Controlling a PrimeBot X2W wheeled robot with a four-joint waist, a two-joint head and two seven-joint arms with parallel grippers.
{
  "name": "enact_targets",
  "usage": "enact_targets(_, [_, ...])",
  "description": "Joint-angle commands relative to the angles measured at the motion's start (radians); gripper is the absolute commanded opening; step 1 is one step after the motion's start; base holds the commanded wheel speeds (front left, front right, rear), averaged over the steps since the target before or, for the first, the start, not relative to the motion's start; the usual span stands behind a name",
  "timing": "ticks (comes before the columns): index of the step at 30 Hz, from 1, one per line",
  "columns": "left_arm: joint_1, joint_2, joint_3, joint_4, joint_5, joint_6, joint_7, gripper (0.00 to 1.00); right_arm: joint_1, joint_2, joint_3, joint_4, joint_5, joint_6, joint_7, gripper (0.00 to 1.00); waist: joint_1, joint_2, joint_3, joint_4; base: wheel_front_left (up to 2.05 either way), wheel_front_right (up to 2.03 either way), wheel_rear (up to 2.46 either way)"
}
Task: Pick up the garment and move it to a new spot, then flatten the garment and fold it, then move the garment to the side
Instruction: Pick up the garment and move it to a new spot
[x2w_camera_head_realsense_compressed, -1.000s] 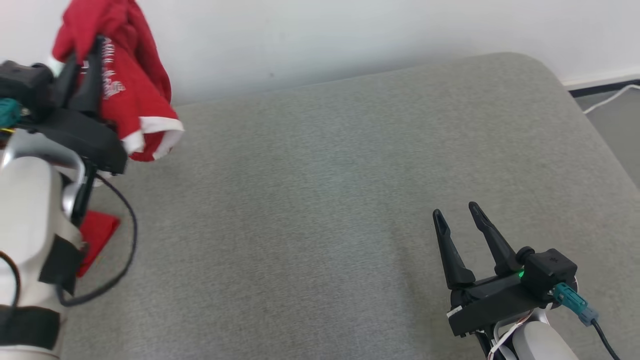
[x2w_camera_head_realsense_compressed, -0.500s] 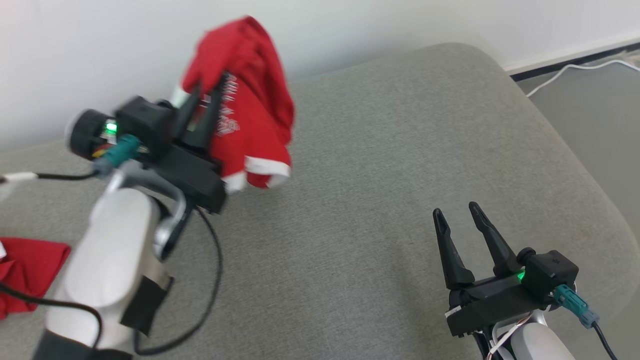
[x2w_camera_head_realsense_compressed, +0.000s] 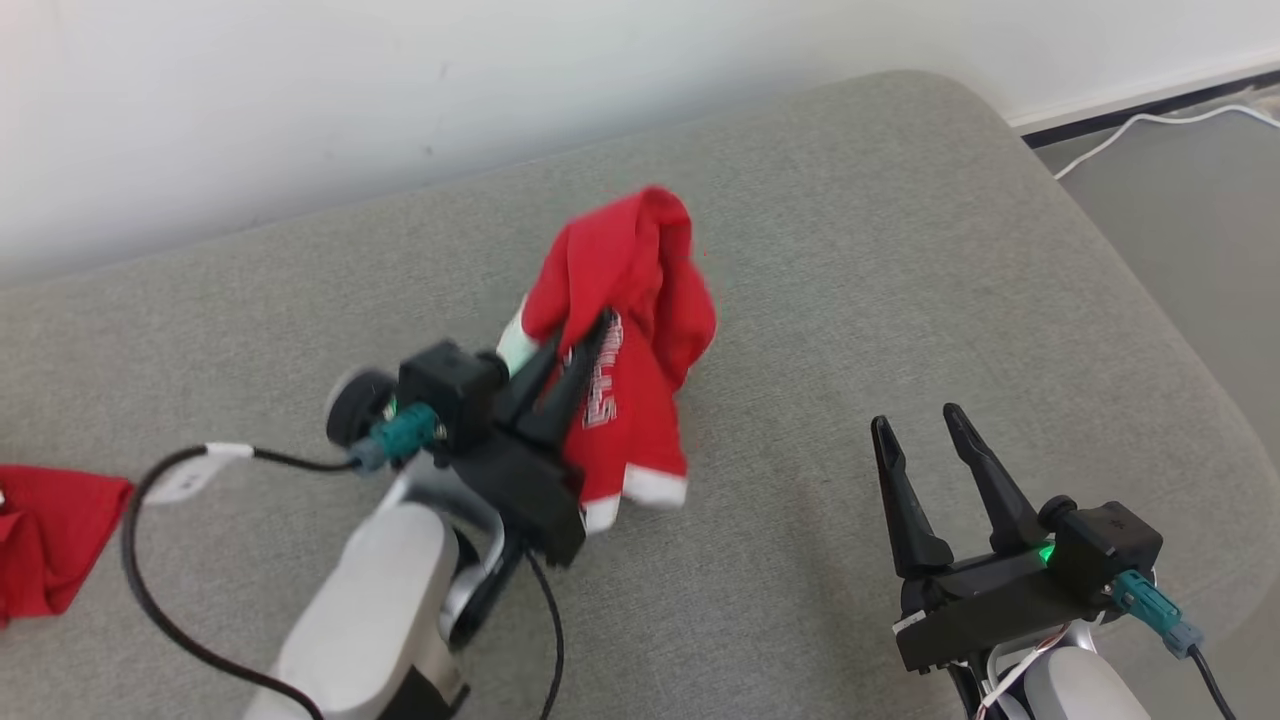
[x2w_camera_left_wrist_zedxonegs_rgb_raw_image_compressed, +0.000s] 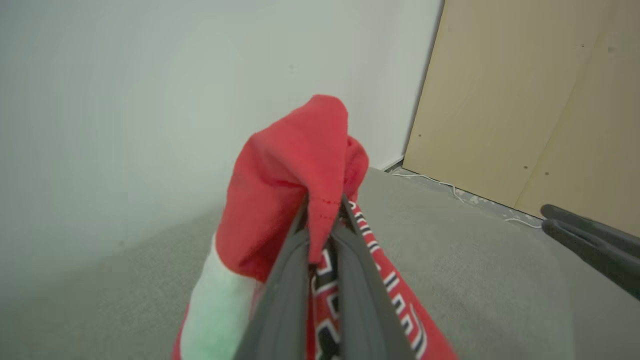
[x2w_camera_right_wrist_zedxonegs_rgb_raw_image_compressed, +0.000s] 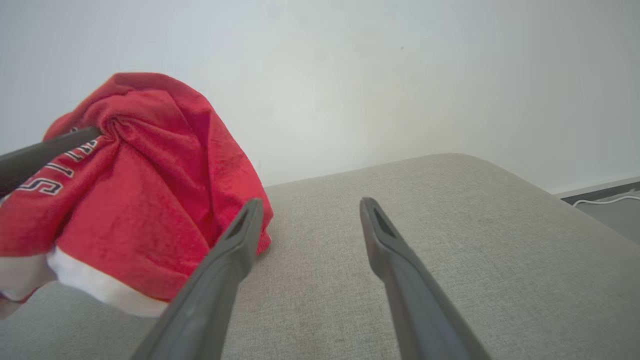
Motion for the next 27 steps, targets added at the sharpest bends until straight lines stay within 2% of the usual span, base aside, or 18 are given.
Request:
enact_targets(1, [0.031, -0.005, -0.011, 0.044, -0.027, 0.004, -0.024, 0.00, -0.003, 0.001, 0.003, -0.001, -0.007, 0.001, -0.003, 1.00, 0.0000, 0.0000, 0.007, 0.013, 0.00, 0.00, 0.00])
enact_targets(7, [0.050, -0.009, -0.021, 0.170, -0.042, 0.015, -0.075, 0.00, -0.009, -0.007, 0.006, 0.005, -0.005, 0.001, -0.003, 1.00, 0.0000, 0.0000, 0.008, 0.033, 0.00, 0.00, 0.00])
enact_targets(18, [0.003, 0.023, -0.050, 0.408, 0.051, 0.060, -0.176, 0.00, -0.006, -0.015, 0.018, 0.015, -0.002, 0.001, -0.003, 1.00, 0.0000, 0.0000, -0.011, 0.061, 0.00, 0.00, 0.00])
enact_targets(19, [0.002, 0.021, -0.052, 0.419, 0.054, 0.060, -0.180, 0.08, -0.006, -0.016, 0.019, 0.016, -0.001, 0.001, -0.003, 1.00, 0.0000, 0.0000, -0.013, 0.063, 0.00, 0.00, 0.00])
enact_targets(20, [0.002, 0.020, -0.052, 0.429, 0.053, 0.061, -0.182, 0.45, -0.005, -0.017, 0.020, 0.016, 0.000, 0.001, -0.003, 1.00, 0.0000, 0.0000, -0.015, 0.065, 0.00, 0.00, 0.00])
enact_targets(21, [0.000, 0.018, -0.052, 0.438, 0.053, 0.062, -0.184, 1.00, -0.004, -0.018, 0.020, 0.017, 0.001, 0.001, -0.003, 1.00, 0.0000, 0.0000, -0.017, 0.067, 0.00, 0.00, 0.00])
enact_targets(27, [0.042, 0.007, -0.026, 0.389, 0.043, 0.069, -0.188, 1.00, 0.022, -0.021, 0.011, 0.022, 0.001, 0.001, -0.003, 1.00, 0.0000, 0.0000, -0.043, 0.090, 0.00, 0.00, 0.00])
